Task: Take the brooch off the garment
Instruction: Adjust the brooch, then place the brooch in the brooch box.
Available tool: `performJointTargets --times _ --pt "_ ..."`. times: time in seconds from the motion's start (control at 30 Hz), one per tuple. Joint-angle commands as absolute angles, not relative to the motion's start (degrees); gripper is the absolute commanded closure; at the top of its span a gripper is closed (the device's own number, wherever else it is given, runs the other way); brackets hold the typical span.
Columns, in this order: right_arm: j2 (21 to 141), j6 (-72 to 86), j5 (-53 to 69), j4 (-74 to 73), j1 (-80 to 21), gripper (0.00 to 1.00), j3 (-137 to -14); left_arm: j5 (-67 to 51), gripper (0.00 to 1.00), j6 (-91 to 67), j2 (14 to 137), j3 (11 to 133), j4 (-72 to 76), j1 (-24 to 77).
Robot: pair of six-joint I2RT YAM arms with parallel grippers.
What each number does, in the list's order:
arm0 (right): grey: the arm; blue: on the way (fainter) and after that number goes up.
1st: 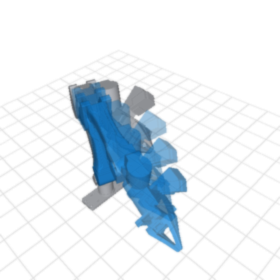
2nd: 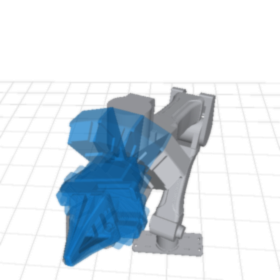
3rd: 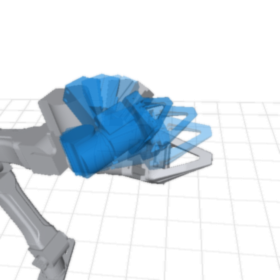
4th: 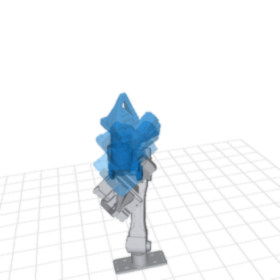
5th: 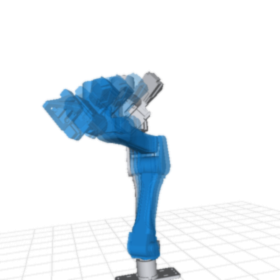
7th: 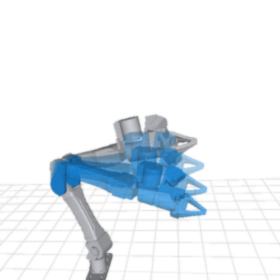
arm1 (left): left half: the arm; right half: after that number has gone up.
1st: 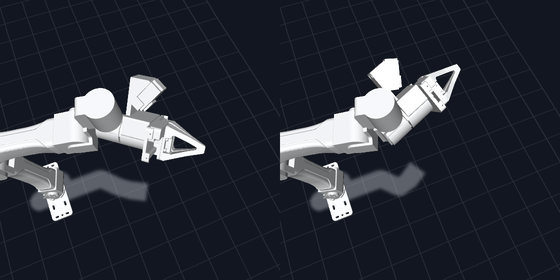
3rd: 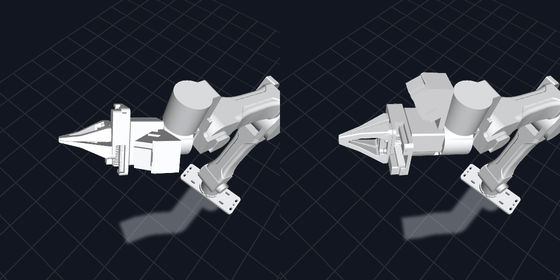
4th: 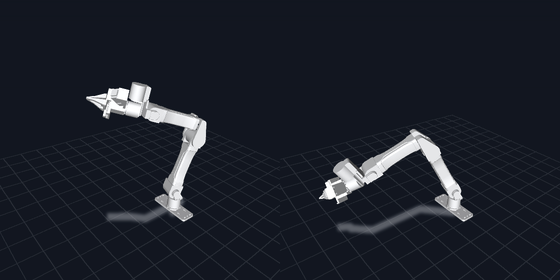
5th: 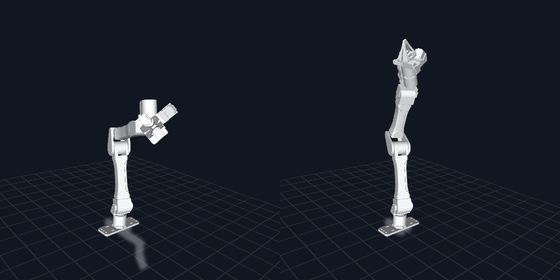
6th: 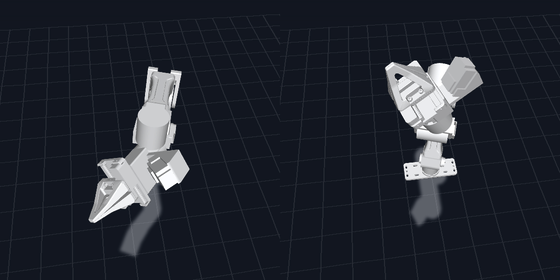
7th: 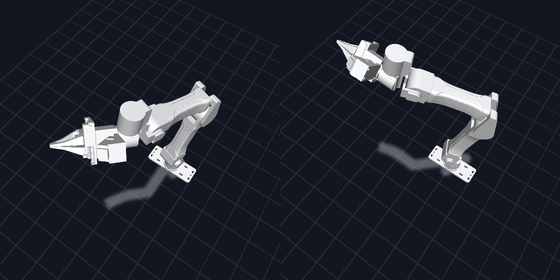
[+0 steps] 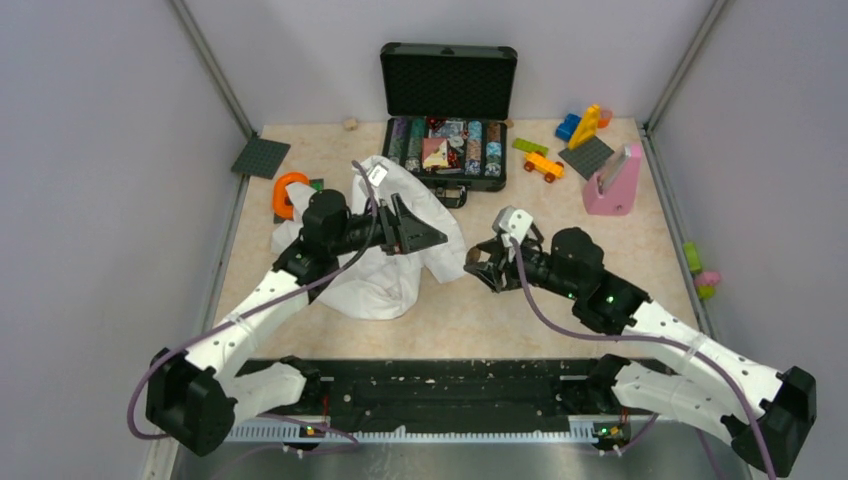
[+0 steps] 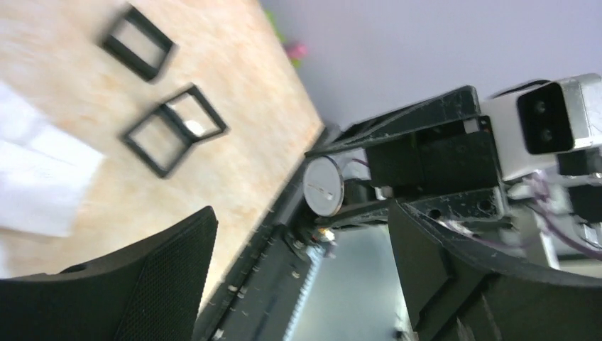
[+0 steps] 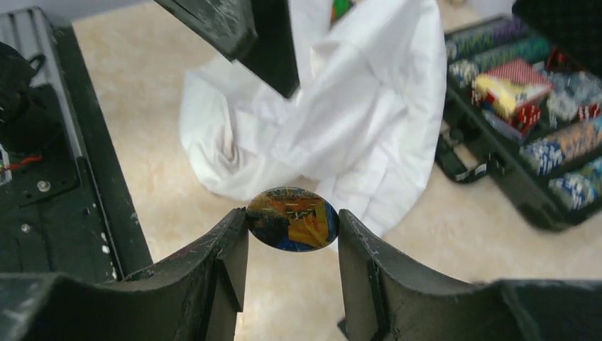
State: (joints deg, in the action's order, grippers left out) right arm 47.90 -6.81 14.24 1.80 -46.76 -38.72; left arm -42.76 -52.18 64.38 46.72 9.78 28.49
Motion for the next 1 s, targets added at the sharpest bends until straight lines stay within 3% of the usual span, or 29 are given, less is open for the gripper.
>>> performJointTargets --times 0.0,0.27,0.53,0.63,0.7,0.97 --pt "52.7 -3.6 5.0 -16.7 -47.5 0.74 -47.3 -27.7 0.07 -37.5 59.0 46.0 -2.4 28.2" --pt "70.1 9.5 -2.3 -36.0 -47.4 0.74 -61.0 -19.5 0.09 -32.0 56.7 38.7 0.4 28.2" --pt "75.9 31.8 -12.1 -33.3 -47.3 0.78 -60.0 -16.2 0.11 -29.0 58.1 30.9 13.1 28.2" --pt "77.2 42.9 -16.1 -30.2 -47.3 0.81 -58.2 -15.5 0.12 -27.1 58.9 29.4 15.8 28.2" --pt "78.0 51.2 -18.1 -29.0 -47.3 1.0 -56.7 -15.3 0.12 -26.2 59.5 28.5 17.5 28.2" --pt "89.7 82.1 -26.6 -49.9 -47.4 1.0 -69.3 -15.4 0.12 -25.3 61.3 26.9 20.1 28.3"
